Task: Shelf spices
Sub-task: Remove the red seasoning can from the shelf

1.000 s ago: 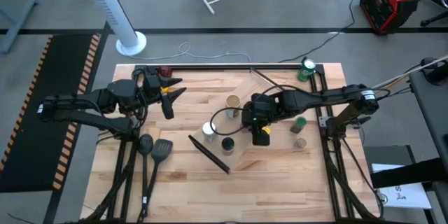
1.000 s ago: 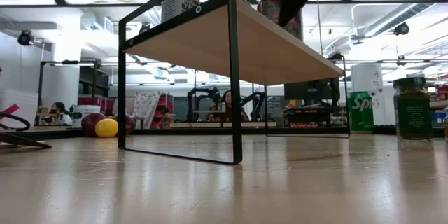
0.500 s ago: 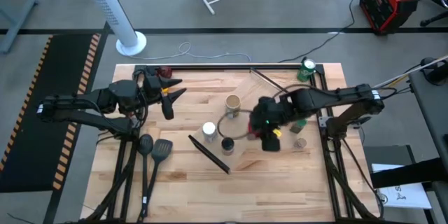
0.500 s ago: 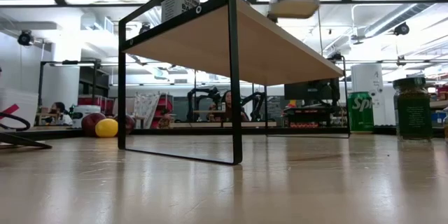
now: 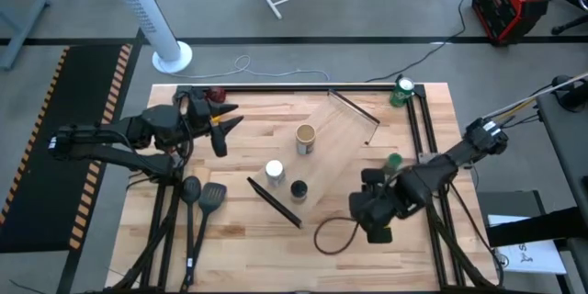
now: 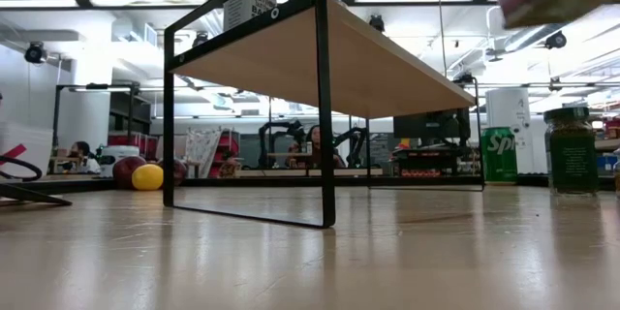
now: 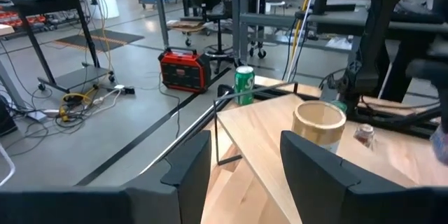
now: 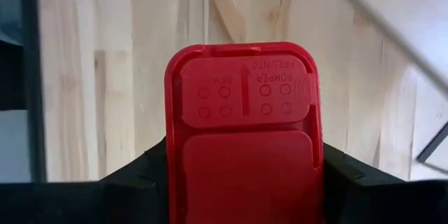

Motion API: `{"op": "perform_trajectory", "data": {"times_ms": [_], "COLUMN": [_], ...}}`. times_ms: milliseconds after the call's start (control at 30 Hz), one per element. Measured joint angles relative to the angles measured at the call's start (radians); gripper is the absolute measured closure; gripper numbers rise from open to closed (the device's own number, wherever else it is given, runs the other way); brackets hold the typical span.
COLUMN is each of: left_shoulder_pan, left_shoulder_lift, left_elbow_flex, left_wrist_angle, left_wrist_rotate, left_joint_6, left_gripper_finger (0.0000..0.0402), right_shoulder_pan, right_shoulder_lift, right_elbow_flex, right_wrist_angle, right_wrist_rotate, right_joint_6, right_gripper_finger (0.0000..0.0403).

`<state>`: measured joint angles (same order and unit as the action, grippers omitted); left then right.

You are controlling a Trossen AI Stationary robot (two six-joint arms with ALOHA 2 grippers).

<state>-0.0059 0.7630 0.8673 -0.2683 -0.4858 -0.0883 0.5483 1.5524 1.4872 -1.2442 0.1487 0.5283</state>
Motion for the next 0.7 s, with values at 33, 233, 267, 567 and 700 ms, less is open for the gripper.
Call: {"op": "perform_trajectory", "data": {"times_ms": [33,233,267,567,700], "left_shoulder_pan": [0.000,0.000,0.000,0.000,0.000], "left_shoulder_lift": [-0.001,-0.002,-0.003,-0.009,-0.011], "left_elbow_flex": [0.000,0.000,0.000,0.000,0.000], "left_wrist_angle": [0.008,0.055,0.059,0.062,0.062], "left_wrist_rotate": [0.000,0.000,0.000,-0.001,-0.001], "left_joint_6": [0.000,0.014,0.019,0.042,0.042], "left_gripper_finger": [0.0238,0.0234,0.0235,0.0246,0.0249], "right_shoulder_pan": [0.011,0.026,0.026,0.038,0.067], "right_shoulder_lift": [0.000,-0.003,-0.005,-0.046,-0.081], "right_elbow_flex": [-0.020,-0.196,-0.235,-0.518,-0.569], "right_wrist_angle": [0.004,0.129,0.170,0.427,0.422], "right_wrist_rotate": [0.009,0.014,0.003,-0.063,0.028], "right_joint_6": [0.020,0.066,0.065,0.235,0.374], "right_gripper_finger": [0.0216,0.0216,0.0216,0.0216,0.0195]}}
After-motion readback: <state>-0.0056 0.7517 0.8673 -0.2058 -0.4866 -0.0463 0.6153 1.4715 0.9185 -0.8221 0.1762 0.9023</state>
